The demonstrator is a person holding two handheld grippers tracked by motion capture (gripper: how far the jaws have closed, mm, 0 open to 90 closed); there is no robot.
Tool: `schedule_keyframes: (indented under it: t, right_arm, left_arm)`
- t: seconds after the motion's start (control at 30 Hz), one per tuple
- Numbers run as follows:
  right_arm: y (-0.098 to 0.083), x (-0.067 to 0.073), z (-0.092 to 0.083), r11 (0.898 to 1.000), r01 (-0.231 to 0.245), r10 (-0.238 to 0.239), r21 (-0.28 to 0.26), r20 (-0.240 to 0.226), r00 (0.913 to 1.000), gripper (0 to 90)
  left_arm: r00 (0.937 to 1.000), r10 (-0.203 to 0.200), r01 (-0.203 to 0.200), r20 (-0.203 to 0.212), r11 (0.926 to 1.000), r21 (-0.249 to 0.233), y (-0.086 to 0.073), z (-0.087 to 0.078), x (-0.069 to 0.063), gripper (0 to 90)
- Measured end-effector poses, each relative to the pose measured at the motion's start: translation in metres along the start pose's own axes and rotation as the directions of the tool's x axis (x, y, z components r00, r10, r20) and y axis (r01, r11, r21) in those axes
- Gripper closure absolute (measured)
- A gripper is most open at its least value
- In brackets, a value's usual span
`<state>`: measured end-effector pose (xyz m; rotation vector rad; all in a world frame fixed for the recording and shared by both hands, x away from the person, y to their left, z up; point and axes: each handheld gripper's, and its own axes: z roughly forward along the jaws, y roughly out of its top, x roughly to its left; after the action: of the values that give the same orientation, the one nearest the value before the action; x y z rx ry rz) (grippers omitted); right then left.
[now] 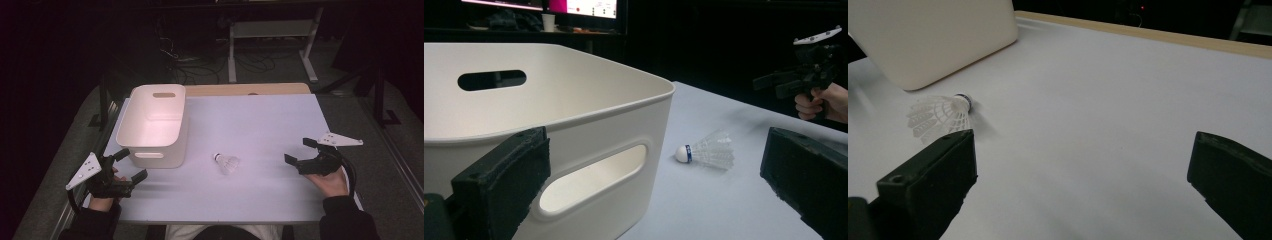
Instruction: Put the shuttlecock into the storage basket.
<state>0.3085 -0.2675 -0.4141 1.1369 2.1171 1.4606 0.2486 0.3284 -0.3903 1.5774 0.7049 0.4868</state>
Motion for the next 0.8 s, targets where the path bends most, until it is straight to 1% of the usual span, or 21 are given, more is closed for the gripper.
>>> schedule_keyframes:
  t: [0.3, 0.37, 0.7, 0.8]
  right_arm:
    - [0.0007, 0.001, 0.0007, 1.0, 0.001, -0.001, 0.002, -0.014, 0.9999, 0.0]
    - [0.0013, 0.0014, 0.002, 1.0, -0.004, 0.004, 0.017, -0.017, 0.9998, 0.0]
    - [0.0065, 0.0049, 0.0036, 0.999, 0.004, -0.003, 0.038, -0.025, 0.9997, 0.0]
    - [0.009, 0.0059, 0.005, 0.999, 0.001, 0.001, 0.052, -0.027, 0.9996, 0.0]
  left_arm:
    - [1.0, 0.005, -0.005, -0.001, 1.0, -0.001, 0.0, -0.0004, -0.0006, 0.0]
    - [1.0, 0.005, -0.005, -0.001, 1.0, -0.001, 0.0, -0.0002, -0.0006, 0.0]
    - [1.0, 0.009, -0.009, -0.002, 1.0, -0.002, 0.0, -0.0007, -0.0007, 0.0]
    - [1.0, 0.009, -0.009, -0.002, 1.0, -0.001, 0.0, -0.0005, -0.0007, 0.0]
